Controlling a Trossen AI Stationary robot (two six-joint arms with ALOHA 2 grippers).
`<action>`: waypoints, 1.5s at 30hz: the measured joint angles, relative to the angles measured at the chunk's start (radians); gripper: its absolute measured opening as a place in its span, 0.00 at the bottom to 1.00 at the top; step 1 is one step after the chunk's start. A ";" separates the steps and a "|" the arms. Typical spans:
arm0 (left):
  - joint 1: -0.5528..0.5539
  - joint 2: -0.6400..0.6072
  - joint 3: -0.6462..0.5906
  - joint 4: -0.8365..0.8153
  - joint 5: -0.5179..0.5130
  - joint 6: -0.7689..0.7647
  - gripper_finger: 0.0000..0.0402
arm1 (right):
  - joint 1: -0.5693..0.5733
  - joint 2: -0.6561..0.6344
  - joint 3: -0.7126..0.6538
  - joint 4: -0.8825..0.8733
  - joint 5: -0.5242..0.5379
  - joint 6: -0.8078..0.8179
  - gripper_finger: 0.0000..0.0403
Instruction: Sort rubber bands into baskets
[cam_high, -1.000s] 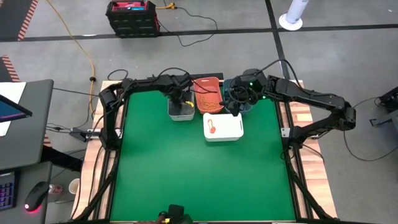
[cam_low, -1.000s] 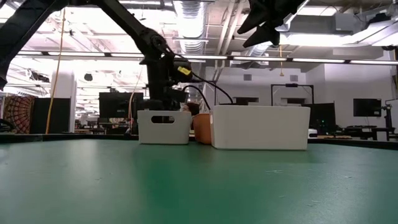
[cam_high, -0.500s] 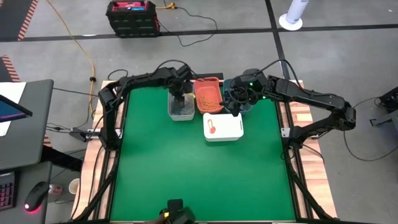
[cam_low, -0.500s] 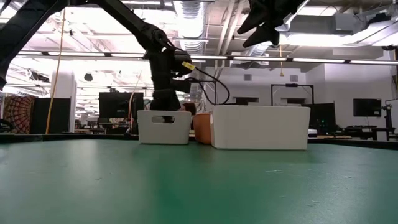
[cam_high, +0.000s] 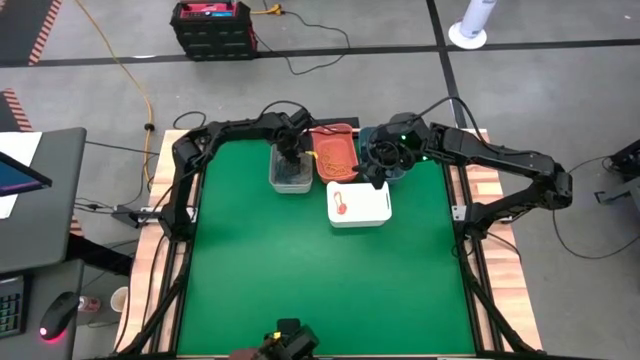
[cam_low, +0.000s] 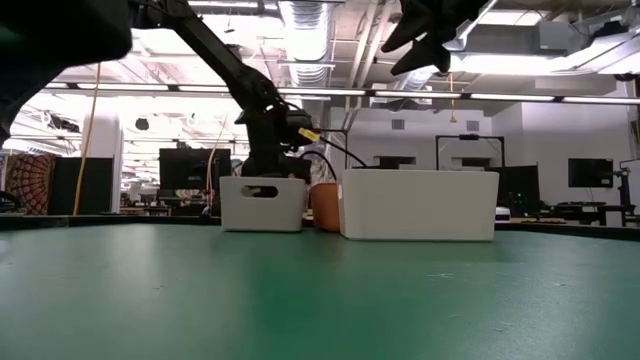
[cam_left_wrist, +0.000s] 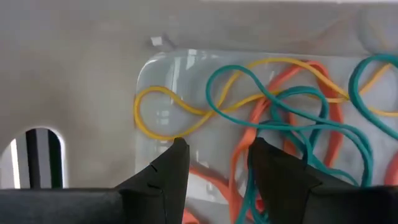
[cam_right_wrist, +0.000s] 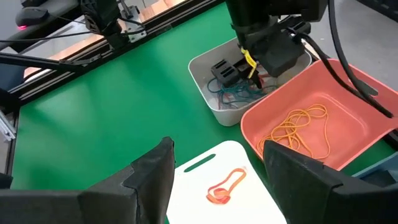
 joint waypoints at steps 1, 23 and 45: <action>-0.003 0.003 0.000 -0.001 -0.001 0.010 0.40 | 0.000 0.000 0.000 -0.001 0.001 0.000 0.67; -0.025 0.019 0.118 -0.183 0.076 -0.023 0.00 | -0.006 0.000 0.000 -0.003 0.017 -0.024 0.67; 0.027 0.012 0.604 -0.646 0.251 -0.106 0.00 | -0.006 0.000 0.000 -0.003 0.017 -0.053 0.67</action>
